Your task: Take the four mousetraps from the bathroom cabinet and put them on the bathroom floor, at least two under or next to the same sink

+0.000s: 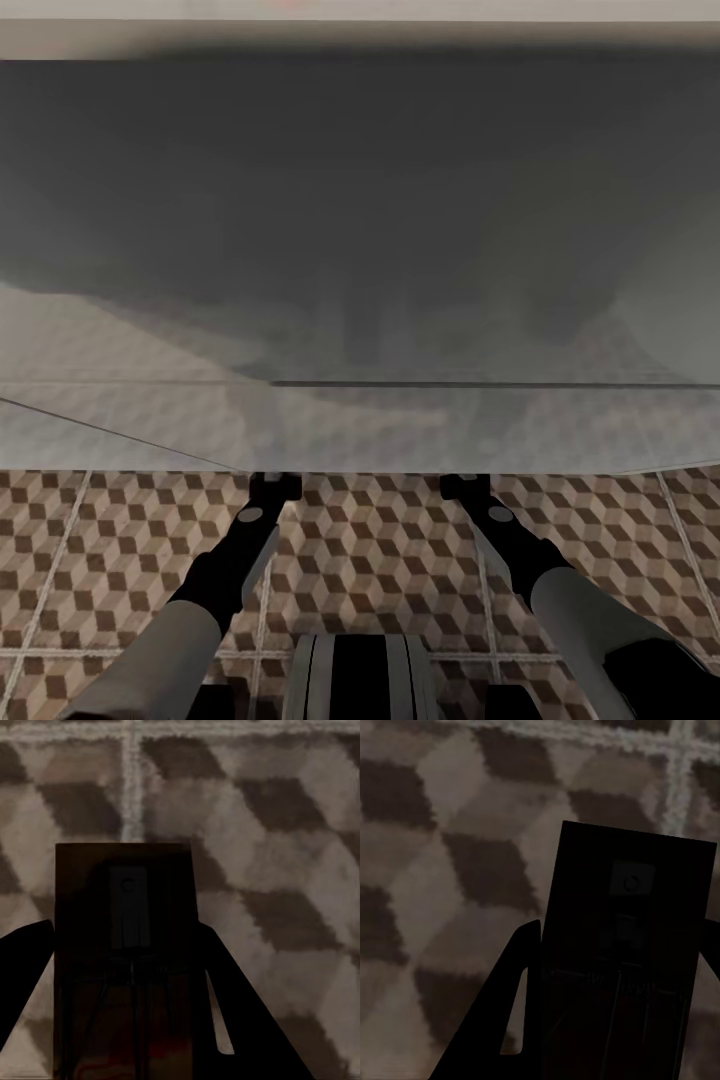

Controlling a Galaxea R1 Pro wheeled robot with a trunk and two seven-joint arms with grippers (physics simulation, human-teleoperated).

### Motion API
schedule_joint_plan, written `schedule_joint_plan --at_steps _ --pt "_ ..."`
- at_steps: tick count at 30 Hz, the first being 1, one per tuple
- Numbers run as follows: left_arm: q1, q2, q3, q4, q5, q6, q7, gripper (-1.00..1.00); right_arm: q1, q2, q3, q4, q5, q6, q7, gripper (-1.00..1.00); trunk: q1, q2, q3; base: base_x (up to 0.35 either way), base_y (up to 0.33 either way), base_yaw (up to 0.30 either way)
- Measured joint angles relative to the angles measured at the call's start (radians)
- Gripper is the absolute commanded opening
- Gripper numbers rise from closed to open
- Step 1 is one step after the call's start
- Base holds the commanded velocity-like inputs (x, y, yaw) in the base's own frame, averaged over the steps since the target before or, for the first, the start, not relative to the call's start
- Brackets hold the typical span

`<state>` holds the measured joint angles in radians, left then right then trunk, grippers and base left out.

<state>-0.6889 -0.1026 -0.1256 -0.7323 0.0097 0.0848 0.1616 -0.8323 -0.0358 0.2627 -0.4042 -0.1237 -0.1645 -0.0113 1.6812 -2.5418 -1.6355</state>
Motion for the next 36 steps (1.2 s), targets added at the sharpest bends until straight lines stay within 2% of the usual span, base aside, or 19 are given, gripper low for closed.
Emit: schedule_joint_plan --at_steps 4,6,11,36 --pt "-0.003 0.001 0.019 0.041 0.001 -0.012 -0.021 -1.00 0.000 0.000 0.000 0.001 0.000 0.000 0.000 -1.00 0.000 0.000 0.000 0.000 0.000 0.000" --pt "-0.005 0.002 0.028 0.066 0.001 -0.040 -0.028 -1.00 0.000 0.000 0.000 0.002 0.000 0.000 0.000 -1.00 0.000 0.000 0.000 0.000 0.000 0.000" --pt "-0.016 0.001 0.041 0.081 0.001 -0.074 -0.032 -1.00 0.000 0.000 -0.001 0.003 -0.002 0.000 0.000 -1.00 0.000 0.000 0.000 0.000 0.000 0.000" --pt "-0.029 0.002 0.046 0.088 0.000 -0.082 -0.034 -1.00 -0.015 -0.007 -0.003 0.014 -0.009 0.012 -0.001 -1.00 0.000 0.000 0.000 0.000 0.000 0.000"
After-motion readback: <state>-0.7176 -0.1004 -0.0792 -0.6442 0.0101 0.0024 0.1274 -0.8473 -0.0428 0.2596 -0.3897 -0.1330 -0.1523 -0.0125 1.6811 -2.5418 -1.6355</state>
